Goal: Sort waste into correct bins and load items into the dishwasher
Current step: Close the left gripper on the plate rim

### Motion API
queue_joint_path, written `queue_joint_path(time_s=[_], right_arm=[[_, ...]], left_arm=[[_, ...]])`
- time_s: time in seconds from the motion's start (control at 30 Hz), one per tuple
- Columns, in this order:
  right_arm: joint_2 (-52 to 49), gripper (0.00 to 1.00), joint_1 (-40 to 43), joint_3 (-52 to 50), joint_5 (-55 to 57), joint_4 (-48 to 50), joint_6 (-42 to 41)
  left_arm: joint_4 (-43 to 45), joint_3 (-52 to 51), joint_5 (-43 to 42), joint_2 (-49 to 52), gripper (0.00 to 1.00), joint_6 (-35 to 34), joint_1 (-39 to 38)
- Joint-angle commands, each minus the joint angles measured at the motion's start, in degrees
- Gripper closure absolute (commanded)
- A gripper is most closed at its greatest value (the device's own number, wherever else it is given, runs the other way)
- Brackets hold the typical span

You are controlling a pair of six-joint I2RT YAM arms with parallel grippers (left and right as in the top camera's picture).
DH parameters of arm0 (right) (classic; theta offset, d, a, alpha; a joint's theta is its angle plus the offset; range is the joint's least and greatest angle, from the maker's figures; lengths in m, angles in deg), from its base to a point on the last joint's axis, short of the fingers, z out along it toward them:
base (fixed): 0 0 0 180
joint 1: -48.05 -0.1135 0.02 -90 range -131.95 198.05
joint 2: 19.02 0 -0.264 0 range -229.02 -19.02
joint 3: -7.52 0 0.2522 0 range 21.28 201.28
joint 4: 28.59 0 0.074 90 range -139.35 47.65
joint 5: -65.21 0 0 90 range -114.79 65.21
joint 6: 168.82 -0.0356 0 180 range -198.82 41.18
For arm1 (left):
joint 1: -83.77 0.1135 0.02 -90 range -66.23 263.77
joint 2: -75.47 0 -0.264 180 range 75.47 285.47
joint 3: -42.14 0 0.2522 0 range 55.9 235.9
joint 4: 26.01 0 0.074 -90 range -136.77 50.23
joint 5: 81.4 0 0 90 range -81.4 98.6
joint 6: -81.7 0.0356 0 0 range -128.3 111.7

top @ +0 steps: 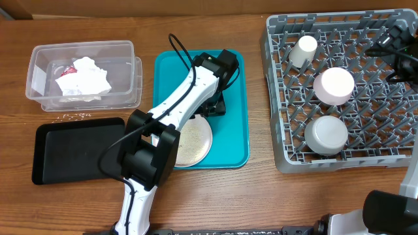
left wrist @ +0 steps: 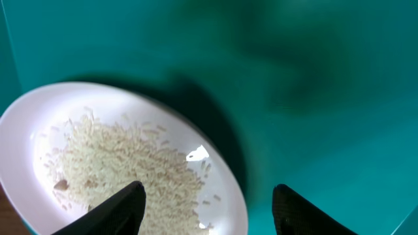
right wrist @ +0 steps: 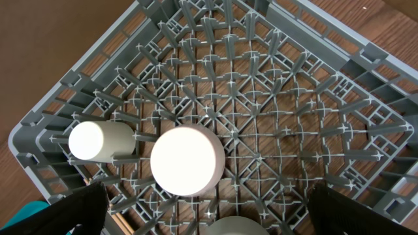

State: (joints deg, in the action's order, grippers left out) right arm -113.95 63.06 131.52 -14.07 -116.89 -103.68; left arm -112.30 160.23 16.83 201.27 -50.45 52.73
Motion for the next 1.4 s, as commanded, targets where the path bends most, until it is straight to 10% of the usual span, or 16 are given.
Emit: queue_joint_path(time_s=[0.0, 1.37], right_arm=[[0.20, 0.00, 0.13, 0.46, 0.59, 0.31, -0.26], [0.20, 0.00, 0.13, 0.46, 0.59, 0.31, -0.28]], left_arm=[[0.94, 0.07, 1.38, 0.11, 0.36, 1.44, -0.46], [0.11, -0.63, 1.01, 7.67, 0.57, -1.95, -0.37]])
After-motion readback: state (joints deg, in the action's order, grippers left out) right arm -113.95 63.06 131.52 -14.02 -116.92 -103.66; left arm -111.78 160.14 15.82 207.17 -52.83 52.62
